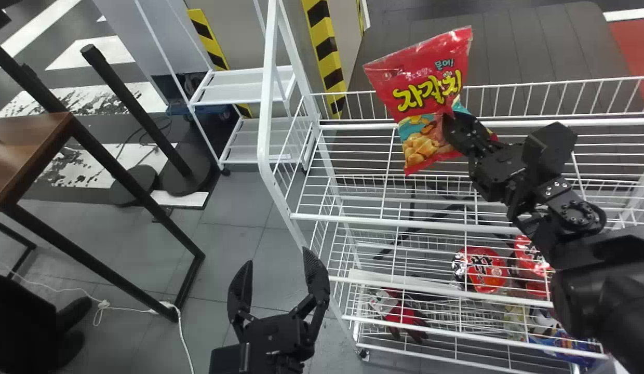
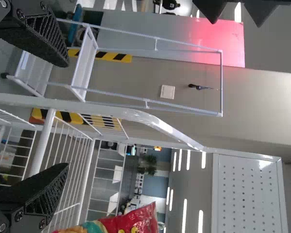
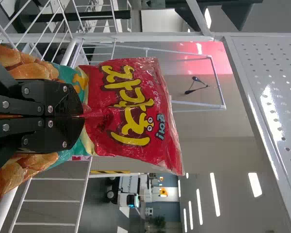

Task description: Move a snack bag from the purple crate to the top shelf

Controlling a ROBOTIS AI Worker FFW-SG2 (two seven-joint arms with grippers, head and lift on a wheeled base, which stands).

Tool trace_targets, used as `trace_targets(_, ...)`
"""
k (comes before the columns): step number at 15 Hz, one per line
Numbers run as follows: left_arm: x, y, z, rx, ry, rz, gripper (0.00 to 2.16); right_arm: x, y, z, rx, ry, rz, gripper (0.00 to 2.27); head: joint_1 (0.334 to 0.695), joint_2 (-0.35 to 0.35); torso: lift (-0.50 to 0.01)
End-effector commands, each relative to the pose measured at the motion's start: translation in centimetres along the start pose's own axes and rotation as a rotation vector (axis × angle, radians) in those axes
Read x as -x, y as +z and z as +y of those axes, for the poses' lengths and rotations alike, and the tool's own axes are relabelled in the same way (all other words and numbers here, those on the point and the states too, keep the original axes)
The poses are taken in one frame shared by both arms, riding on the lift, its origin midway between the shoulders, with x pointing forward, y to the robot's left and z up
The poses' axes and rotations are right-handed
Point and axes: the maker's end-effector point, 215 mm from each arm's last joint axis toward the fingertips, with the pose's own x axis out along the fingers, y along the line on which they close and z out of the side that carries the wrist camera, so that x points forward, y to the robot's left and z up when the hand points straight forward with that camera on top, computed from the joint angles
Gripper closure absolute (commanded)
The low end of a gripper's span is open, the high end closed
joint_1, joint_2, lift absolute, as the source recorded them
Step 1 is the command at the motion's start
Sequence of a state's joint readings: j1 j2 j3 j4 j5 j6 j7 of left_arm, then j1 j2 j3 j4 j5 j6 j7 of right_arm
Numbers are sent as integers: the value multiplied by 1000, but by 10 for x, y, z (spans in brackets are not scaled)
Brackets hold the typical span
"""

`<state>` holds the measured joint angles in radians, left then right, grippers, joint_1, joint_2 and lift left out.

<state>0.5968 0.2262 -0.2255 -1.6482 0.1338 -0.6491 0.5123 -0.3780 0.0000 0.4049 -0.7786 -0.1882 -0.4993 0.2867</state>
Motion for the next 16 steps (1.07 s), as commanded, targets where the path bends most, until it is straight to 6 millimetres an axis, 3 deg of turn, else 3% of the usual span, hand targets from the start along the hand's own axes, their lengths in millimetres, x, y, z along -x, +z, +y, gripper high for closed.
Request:
trace_targets(1, 1, 1, 0, 0, -2, -2, 80, 0, -1, 0, -14, 9, 0, 1366, 695, 298, 0)
trace_targets(3, 1, 1, 0, 0, -2, -1, 80, 0, -4, 7, -22, 30, 6, 1362, 695, 298, 0)
trace_targets(4, 1, 1, 0, -1, -3, -2, 80, 1, -6, 12, -29, 39, 8, 1244, 695, 301, 0)
trace_targets(6, 1, 1, 0, 0, -2, -1, 80, 1, -14, 15, -29, 46, 30, 910, 695, 306, 0)
trace_targets(8, 2, 0, 0, -1, -1, 0, 80, 1, -21, 19, -33, 55, 54, 424, 695, 312, 0)
trace_targets(15, 1, 1, 1, 0, 3, -4, 80, 1, -23, 19, -33, 55, 61, 356, 695, 318, 0)
trace_targets(16, 1, 1, 1, 2, 3, -6, 80, 1, -24, 19, -30, 56, 63, 215, 695, 318, 0)
